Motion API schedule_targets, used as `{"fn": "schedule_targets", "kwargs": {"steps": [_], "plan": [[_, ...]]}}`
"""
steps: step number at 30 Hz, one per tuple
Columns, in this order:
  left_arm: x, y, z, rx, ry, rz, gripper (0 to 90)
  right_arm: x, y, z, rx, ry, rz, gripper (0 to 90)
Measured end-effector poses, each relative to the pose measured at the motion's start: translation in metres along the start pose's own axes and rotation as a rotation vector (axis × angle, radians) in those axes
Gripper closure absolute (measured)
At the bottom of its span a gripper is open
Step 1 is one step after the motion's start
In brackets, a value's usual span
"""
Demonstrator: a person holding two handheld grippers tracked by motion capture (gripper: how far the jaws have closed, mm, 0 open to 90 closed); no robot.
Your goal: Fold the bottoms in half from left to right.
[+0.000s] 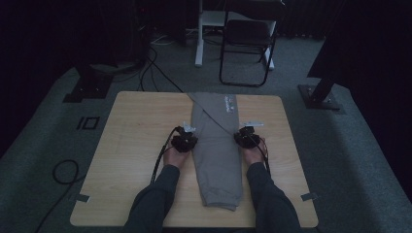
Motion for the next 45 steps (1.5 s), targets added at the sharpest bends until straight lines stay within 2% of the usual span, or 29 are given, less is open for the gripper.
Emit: {"fn": "schedule_targets", "kwargs": {"steps": [2,6,7,10,13,18,22,24,25,26,28,30,33,34,37,42,45], "plan": [[0.006,-0.006,-0.001,0.002,-0.006,-0.006,84.1,0.005,-0.005,0.004,0.002,0.014,0.002,83.3],[0.022,-0.023,-0.004,0.02,-0.022,-0.017,84.1,0.019,-0.018,0.017,0.036,0.037,0.009,84.5],[0.027,-0.029,-0.007,0.03,-0.027,-0.016,84.1,0.023,-0.023,0.021,0.035,0.049,0.009,84.6],[0.04,-0.041,-0.014,0.027,-0.032,-0.009,84.0,0.038,-0.038,0.032,0.04,0.072,0.004,84.6],[0.054,-0.056,-0.027,0.022,-0.05,-0.013,84.0,0.052,-0.052,0.04,0.061,0.082,0.008,84.6],[0.073,-0.076,-0.049,-0.017,-0.089,-0.005,83.9,0.078,-0.075,0.052,0.098,0.105,0.038,85.2],[0.087,-0.089,-0.066,-0.056,-0.129,0.022,83.6,0.092,-0.089,0.057,0.113,0.129,0.058,85.6],[0.091,-0.092,-0.069,-0.084,-0.135,0.035,79.1,0.098,-0.093,0.059,0.115,0.142,0.07,84.2],[0.093,-0.09,-0.068,-0.102,-0.128,0.015,74.2,0.098,-0.093,0.06,0.119,0.143,0.069,79.5],[0.094,-0.087,-0.066,-0.099,-0.125,-0.013,69.7,0.098,-0.091,0.061,0.132,0.157,0.052,72.2],[0.096,-0.078,-0.057,-0.069,-0.112,-0.046,63.7,0.096,-0.083,0.063,0.138,0.169,0.03,60.3],[0.096,-0.067,-0.045,-0.054,-0.079,-0.072,60.8,0.093,-0.07,0.066,0.156,0.176,0.001,53.4],[0.086,-0.052,-0.024,0.0,-0.032,-0.086,59.8,0.08,-0.049,0.072,0.188,0.171,-0.029,49.7],[0.082,-0.048,-0.018,0.014,-0.012,-0.085,59.9,0.074,-0.043,0.075,0.196,0.169,-0.026,49.3],[0.065,-0.039,-0.004,0.058,0.009,-0.06,60.4,0.053,-0.027,0.086,0.235,0.163,-0.014,47.4],[0.039,-0.029,0.006,0.091,0.021,-0.022,60.3,0.02,-0.006,0.105,0.292,0.134,0.003,47.3],[0.032,-0.026,0.008,0.105,0.02,-0.016,60.3,0.011,0.0,0.113,0.32,0.13,0.001,50.3]]}}
Point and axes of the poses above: each handheld gripper's, and its own axes: x roughly backward along the jaws, y roughly out of its top, z roughly to its left, the point moved 7 cm from there along -x, roughly forward along the jaws, and after that the axes turned 1 degree about -y, right-handed, at the moved point
